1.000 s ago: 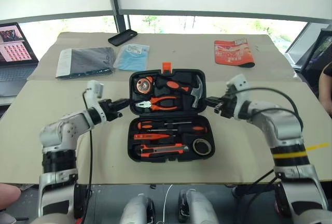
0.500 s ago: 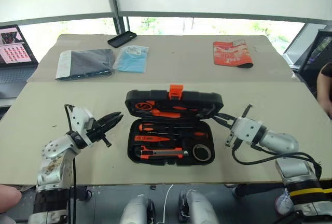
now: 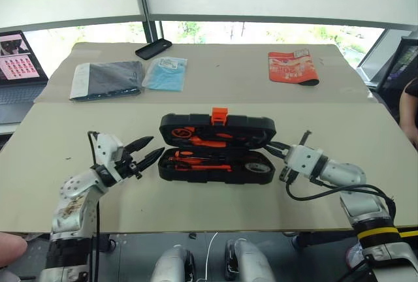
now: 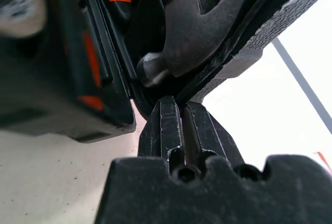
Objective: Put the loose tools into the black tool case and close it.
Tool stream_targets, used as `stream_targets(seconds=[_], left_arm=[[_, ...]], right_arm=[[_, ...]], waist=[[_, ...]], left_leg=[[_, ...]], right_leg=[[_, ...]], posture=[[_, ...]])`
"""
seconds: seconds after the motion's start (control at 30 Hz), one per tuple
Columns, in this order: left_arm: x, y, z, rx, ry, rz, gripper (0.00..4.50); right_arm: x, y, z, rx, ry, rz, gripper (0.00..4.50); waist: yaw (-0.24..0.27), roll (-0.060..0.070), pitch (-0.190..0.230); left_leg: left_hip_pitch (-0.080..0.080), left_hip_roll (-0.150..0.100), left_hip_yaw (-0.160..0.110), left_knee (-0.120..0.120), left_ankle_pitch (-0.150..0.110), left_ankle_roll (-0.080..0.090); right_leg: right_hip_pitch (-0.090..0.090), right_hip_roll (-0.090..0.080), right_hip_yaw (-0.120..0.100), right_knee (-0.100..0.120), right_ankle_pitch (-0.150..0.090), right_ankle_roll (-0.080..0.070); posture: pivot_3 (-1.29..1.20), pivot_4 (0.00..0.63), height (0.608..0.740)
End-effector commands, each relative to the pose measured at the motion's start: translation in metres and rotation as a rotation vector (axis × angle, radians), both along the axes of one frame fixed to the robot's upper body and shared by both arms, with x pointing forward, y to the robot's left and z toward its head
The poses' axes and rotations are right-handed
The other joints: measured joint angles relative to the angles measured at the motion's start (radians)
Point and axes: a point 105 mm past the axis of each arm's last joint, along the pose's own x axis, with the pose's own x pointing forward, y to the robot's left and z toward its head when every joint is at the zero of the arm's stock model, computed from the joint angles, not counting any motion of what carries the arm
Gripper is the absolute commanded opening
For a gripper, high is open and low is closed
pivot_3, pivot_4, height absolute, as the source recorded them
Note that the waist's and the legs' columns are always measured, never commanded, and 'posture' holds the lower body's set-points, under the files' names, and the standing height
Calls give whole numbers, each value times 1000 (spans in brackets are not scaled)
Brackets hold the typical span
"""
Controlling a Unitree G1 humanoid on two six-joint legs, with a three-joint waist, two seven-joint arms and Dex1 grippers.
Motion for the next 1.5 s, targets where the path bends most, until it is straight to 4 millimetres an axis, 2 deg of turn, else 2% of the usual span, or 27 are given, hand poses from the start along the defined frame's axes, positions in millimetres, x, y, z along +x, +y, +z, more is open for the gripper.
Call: stream_targets(seconds=[0.03,0.3,0.47,0.5,0.57,0.6,0.9,0.97,1.03,1.17,1.2,1.27,1.33,1.43,1.47,1.5], left_arm=[[7,-3,6,18,-42,4,2693],[18,0,-1,85,-43,29,2693],[19,-2,0,80,-56,24,1288],[19,-5,2,60,-62,12,821],[18,-13,4,43,-71,-31,181],[18,-15,4,49,-77,-42,35],[-10,-5,13,67,-168,-105,35],[-18,0,5,127,-164,-114,35],[-29,11,-13,218,-133,-113,35],[-31,37,-27,249,-103,3,35],[-33,45,-30,258,-84,25,11],[-38,55,-30,297,-109,40,723],[-47,55,-34,397,-141,-27,1425],[-55,67,-42,506,-147,-67,2596],[-58,73,-46,542,-139,-70,2844],[-60,79,-50,565,-116,-71,2844]], right_arm=[[-4,6,9,-22,-39,51,0],[-7,4,21,-7,-95,53,0],[-7,2,23,-6,-101,48,0],[-7,2,23,-7,-102,48,0],[-8,2,24,-13,-110,55,0],[-9,2,24,-15,-112,58,0],[-36,-4,11,-138,-184,136,0],[-43,-4,7,-162,-207,158,0],[-52,-2,-4,-175,-219,194,0],[-61,-11,-28,-194,-151,169,0],[-65,-16,-34,-185,-117,147,362],[-72,-24,-42,-199,-85,127,1005],[-77,-35,-43,-223,-100,99,1757],[-90,-56,-48,-312,-125,89,2768],[-95,-61,-50,-333,-127,95,3047],[-98,-64,-51,-336,-127,90,3047]], waist=[[0,0,0],[0,0,0],[0,0,0],[0,0,0],[2,0,0],[2,0,0],[8,0,0],[7,0,0],[4,0,0],[2,0,-1],[2,-1,-2],[1,-3,-3],[-1,-3,-3],[2,-3,-2],[7,-3,-3],[13,-3,-3]], left_leg=[[0,0,0,0,0,0],[0,0,0,0,0,0],[0,0,0,0,0,0],[0,0,0,0,0,0],[0,0,0,0,0,0],[0,0,0,0,0,0],[0,-1,0,0,-1,1],[0,-1,1,0,-1,1],[0,0,1,0,-1,1],[4,0,1,-2,-3,0],[6,0,2,-4,-3,1],[8,0,2,-7,-5,4],[9,1,3,-10,-5,3],[11,1,6,-14,-3,1],[11,1,6,-14,-5,-1],[11,1,7,-14,-6,-5]], right_leg=[[0,0,0,0,0,0],[0,2,0,0,0,0],[0,2,0,0,0,0],[0,2,0,0,0,0],[0,2,0,1,0,0],[0,1,0,1,0,0],[0,0,0,-1,0,0],[0,-1,0,-2,0,0],[0,-2,1,-2,0,0],[1,-1,4,-2,-1,-1],[2,-1,5,-2,-1,-1],[2,-1,6,-2,-1,-1],[1,0,7,-1,-3,-3],[0,1,9,0,-4,-5],[-1,1,9,0,-4,-5],[0,0,9,-1,-4,-5]], posture=[[0,150,740],[0,150,740],[0,150,740],[0,150,740],[0,150,740],[0,150,740],[0,150,740],[0,150,740],[0,150,740],[0,150,740],[0,150,740],[0,150,740],[0,150,740],[0,150,740],[0,150,740],[0,150,740]])
